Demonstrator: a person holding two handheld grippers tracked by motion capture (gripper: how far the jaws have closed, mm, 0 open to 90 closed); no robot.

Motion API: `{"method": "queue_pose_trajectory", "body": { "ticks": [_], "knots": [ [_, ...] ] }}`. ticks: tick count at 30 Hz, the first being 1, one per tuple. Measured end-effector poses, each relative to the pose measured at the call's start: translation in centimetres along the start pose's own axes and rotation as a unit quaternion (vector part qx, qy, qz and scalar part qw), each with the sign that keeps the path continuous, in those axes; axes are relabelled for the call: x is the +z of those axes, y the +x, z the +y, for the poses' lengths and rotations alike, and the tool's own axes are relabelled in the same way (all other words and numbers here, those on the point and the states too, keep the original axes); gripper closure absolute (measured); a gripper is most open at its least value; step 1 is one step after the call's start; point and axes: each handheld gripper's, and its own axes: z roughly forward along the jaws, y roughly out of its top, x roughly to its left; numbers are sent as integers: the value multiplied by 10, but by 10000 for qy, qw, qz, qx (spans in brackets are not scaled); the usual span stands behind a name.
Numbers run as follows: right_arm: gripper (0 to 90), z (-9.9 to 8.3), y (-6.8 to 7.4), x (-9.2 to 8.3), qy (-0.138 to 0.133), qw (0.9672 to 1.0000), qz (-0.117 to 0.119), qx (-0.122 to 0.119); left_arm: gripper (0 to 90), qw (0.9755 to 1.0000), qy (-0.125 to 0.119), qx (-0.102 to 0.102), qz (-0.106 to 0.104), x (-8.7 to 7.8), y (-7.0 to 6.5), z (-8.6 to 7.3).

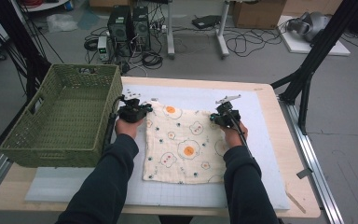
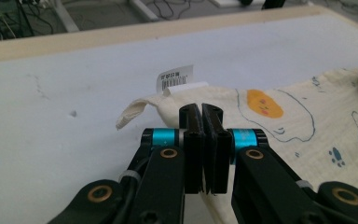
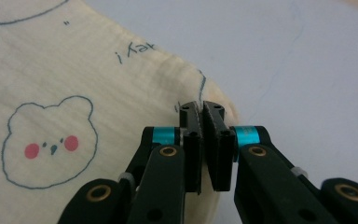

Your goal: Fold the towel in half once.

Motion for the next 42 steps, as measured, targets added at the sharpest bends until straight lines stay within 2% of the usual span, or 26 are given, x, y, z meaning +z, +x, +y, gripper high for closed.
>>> {"method": "queue_pose_trajectory", "body": {
  "ticks": [1,4,5,10,14,16,19,22,26,33,37,42],
  "knots": [
    [866,2,-1,-2,-111,9999,-19,-44,871,10000,-58,-68,3,-1,2,1],
    [865,7,-3,-9,-417,9991,-62,-91,870,9981,-231,-558,-81,-4,7,3],
    [865,8,-3,-10,-441,9989,-85,-115,870,9981,-250,-557,-94,-5,7,4],
    [864,10,0,-16,-548,9983,-65,-195,870,9992,-72,-333,-227,-11,6,3],
    [864,9,1,-25,-681,9975,24,-211,869,9992,-93,-174,-355,-18,-1,6],
    [864,7,2,-28,-673,9974,103,-248,868,9986,-115,-119,-505,-23,-5,8],
    [864,3,3,-36,-736,9967,203,-274,867,9984,-80,82,-558,-30,-13,12],
    [864,-2,4,-44,-815,9960,289,-244,868,9978,-220,122,-608,-40,-17,12],
    [864,-7,7,-56,-908,9943,480,-281,868,9974,-210,126,-677,-50,-21,4],
    [864,-13,15,-73,-970,9929,585,-367,868,9959,-289,161,-837,-71,-30,-12],
    [865,-19,23,-77,-970,9924,612,-436,868,9956,-306,205,-865,-78,-34,-21],
    [864,-28,33,-83,-912,9922,671,-523,868,9942,-294,218,-1012,-86,-39,-32]
  ]
}}
